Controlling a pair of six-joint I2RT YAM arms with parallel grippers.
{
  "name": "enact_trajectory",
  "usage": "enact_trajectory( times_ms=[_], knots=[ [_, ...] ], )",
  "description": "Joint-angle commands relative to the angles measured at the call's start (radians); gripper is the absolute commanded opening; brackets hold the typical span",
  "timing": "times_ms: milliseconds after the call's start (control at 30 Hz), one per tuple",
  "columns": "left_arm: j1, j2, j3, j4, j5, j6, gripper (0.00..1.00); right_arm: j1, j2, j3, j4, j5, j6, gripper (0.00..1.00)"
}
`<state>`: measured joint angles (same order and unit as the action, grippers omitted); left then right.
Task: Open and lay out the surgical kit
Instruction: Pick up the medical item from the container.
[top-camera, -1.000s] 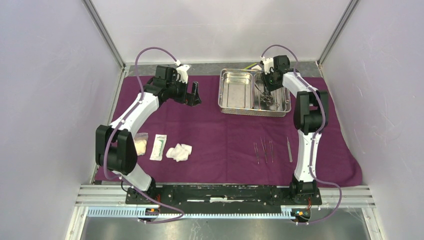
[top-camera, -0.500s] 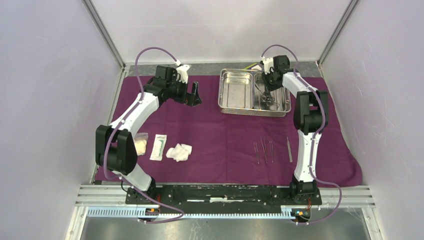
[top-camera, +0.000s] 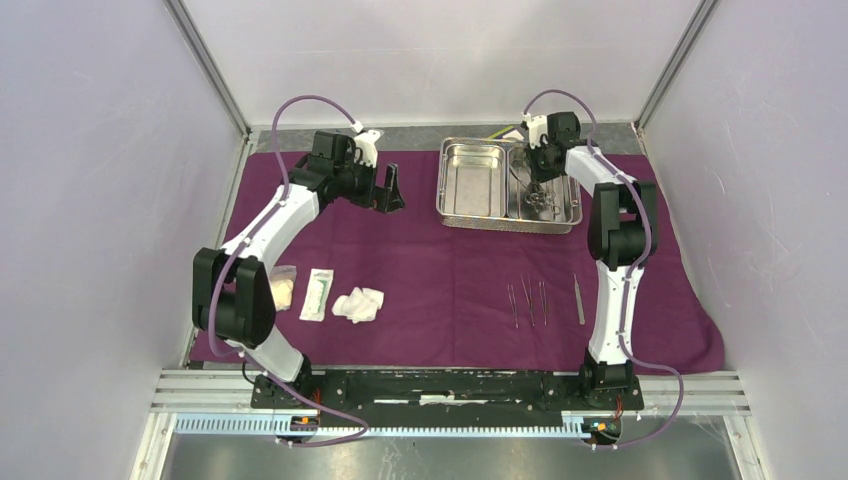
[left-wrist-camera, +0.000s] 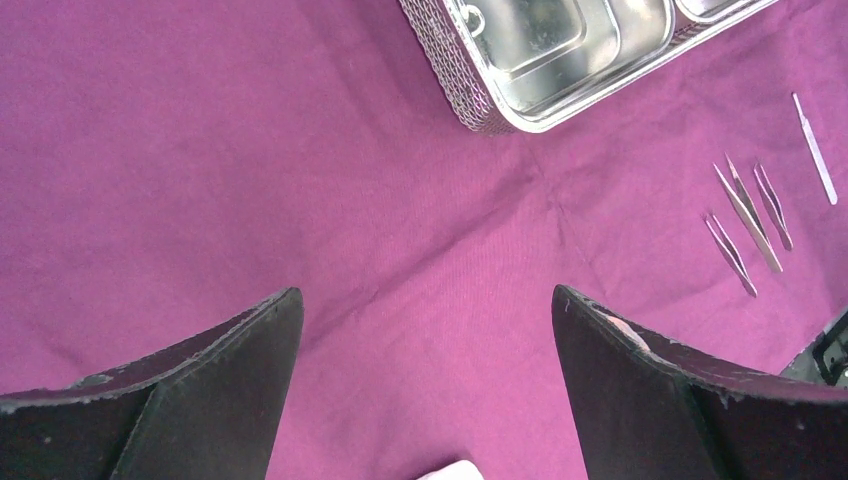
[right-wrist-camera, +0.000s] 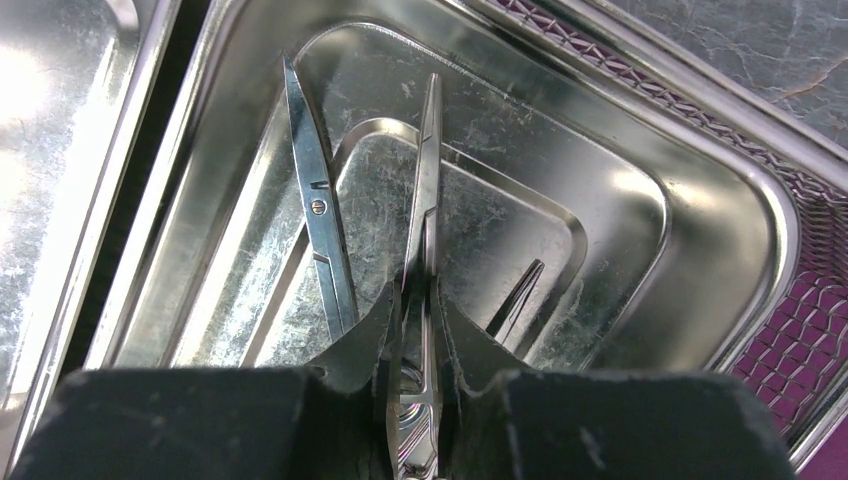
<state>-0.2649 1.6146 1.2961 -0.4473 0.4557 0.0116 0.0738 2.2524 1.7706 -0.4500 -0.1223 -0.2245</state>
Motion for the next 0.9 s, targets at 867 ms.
enact_trajectory(
  times_ms=[867],
  knots=[
    [0.004,0.03,0.048,0.005,0.037,-0.03,1.0,-0.009,-0.117,0.02,-0.035,-0.043,0.018,0.0]
  ],
)
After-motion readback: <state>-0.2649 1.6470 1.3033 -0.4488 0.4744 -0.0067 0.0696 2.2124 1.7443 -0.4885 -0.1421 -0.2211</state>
